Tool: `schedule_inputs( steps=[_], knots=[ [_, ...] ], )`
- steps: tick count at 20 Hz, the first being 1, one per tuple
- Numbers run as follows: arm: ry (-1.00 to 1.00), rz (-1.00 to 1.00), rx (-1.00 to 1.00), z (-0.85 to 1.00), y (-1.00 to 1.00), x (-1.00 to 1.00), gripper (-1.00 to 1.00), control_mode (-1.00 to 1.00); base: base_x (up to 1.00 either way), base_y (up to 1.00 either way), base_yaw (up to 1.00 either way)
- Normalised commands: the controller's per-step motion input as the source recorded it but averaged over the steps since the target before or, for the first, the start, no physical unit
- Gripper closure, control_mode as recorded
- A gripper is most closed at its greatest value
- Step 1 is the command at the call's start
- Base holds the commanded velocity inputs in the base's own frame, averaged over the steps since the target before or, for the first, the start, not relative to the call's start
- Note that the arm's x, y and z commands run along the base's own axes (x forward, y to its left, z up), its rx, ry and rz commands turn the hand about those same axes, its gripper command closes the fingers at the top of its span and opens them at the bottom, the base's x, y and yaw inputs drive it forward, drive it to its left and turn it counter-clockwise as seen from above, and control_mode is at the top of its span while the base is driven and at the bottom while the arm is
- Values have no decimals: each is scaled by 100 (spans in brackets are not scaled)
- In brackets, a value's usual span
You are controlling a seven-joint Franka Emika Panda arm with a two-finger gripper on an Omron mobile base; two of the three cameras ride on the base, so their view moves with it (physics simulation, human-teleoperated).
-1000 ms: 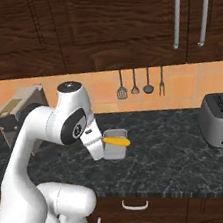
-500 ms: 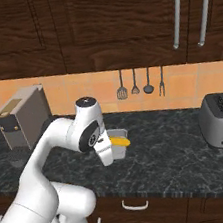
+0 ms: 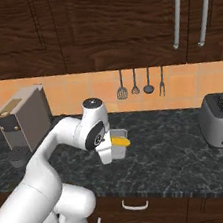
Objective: Take the meat container that has the steak and place it on the second highest rack of the freezer. Then take the vegetable container that has the corn and garlic and place it on the highest rack of the freezer.
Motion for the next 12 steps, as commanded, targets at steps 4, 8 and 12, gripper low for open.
schedule_inputs(
  steps=[4, 8, 12],
  knots=[
    [8, -12, 6, -36, -13, 44, -100, -100, 0, 0, 0],
    [0, -7, 5, -60, -27, 45, -100, -100, 0, 0, 0],
    [0, -2, 0, -44, -4, 49, -100, -100, 0, 0, 0]
  ],
)
